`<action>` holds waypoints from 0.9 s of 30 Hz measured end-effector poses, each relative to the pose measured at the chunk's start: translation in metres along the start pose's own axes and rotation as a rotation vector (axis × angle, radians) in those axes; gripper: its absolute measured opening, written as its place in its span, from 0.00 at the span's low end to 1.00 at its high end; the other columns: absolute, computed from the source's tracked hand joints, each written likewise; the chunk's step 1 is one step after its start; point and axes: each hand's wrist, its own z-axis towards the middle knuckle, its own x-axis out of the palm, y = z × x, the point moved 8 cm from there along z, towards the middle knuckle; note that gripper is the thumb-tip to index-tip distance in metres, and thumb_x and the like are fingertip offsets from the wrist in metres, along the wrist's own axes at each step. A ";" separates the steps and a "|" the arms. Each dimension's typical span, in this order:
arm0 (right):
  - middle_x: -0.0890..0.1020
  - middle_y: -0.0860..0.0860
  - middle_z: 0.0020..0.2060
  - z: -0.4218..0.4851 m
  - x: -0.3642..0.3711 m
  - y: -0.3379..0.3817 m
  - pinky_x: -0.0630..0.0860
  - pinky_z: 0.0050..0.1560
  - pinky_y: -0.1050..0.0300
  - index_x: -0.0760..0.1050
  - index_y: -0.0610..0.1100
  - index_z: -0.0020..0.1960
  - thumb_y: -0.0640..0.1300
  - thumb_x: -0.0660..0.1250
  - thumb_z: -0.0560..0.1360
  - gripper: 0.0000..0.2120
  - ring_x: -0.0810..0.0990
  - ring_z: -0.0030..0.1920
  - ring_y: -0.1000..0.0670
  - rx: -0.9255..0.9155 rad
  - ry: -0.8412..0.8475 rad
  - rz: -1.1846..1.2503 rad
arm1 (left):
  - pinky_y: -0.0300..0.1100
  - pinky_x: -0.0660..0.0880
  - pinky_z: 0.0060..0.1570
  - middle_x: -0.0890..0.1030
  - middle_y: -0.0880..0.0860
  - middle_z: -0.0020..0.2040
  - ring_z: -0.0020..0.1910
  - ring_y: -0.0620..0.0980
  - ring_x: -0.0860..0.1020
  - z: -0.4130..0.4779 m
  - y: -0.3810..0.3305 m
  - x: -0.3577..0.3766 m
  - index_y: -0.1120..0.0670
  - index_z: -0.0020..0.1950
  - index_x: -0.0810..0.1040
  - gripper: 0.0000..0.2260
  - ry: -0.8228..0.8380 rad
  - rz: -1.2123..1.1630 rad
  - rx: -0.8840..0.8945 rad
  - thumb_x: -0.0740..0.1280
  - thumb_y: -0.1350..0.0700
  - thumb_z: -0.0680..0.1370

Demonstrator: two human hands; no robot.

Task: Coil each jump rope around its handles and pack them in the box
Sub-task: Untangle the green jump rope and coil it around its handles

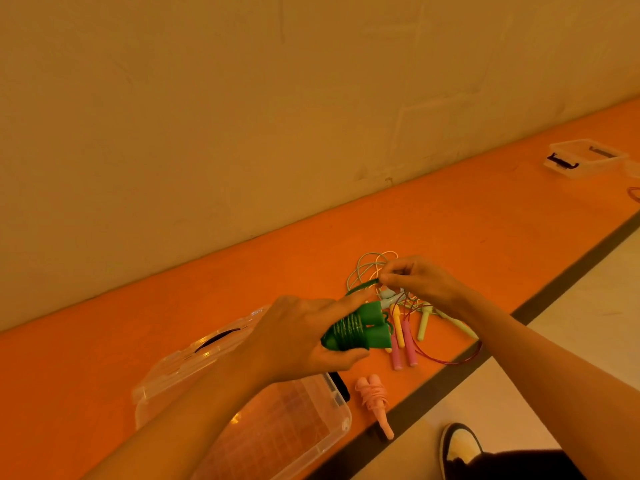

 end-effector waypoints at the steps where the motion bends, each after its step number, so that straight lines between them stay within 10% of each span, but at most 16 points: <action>1: 0.79 0.50 0.37 -0.001 -0.005 -0.002 0.70 0.40 0.61 0.83 0.47 0.43 0.45 0.67 0.78 0.08 0.74 0.37 0.57 0.006 -0.012 -0.008 | 0.34 0.69 0.23 0.84 0.45 0.42 0.31 0.41 0.76 0.000 0.000 -0.001 0.42 0.78 0.58 0.31 -0.008 -0.001 0.013 0.58 0.31 0.78; 12: 0.79 0.57 0.33 0.005 -0.025 -0.016 0.67 0.34 0.63 0.84 0.51 0.44 0.50 0.68 0.75 0.06 0.72 0.33 0.60 -0.090 -0.146 -0.219 | 0.39 0.74 0.26 0.84 0.45 0.46 0.35 0.40 0.78 -0.002 0.002 -0.002 0.42 0.76 0.63 0.29 -0.029 -0.089 0.019 0.60 0.33 0.78; 18: 0.80 0.52 0.35 0.006 -0.016 -0.017 0.67 0.36 0.45 0.84 0.59 0.46 0.56 0.65 0.76 0.08 0.73 0.35 0.49 -0.109 -0.088 -0.253 | 0.40 0.77 0.30 0.83 0.42 0.44 0.34 0.39 0.78 -0.002 0.015 -0.021 0.40 0.71 0.69 0.25 -0.141 -0.278 -0.113 0.68 0.38 0.75; 22: 0.81 0.55 0.38 0.004 -0.011 -0.011 0.70 0.38 0.65 0.83 0.55 0.49 0.45 0.65 0.79 0.09 0.75 0.38 0.60 -0.122 -0.071 -0.215 | 0.42 0.78 0.31 0.84 0.44 0.45 0.33 0.42 0.80 -0.004 0.022 -0.030 0.40 0.70 0.69 0.26 -0.185 -0.385 -0.177 0.70 0.40 0.73; 27: 0.80 0.57 0.37 0.003 -0.023 -0.006 0.70 0.38 0.68 0.82 0.49 0.49 0.42 0.65 0.80 0.07 0.75 0.38 0.62 -0.133 -0.163 -0.291 | 0.41 0.77 0.30 0.84 0.43 0.44 0.34 0.40 0.79 -0.006 0.017 -0.025 0.43 0.71 0.71 0.25 -0.109 -0.208 -0.080 0.67 0.37 0.76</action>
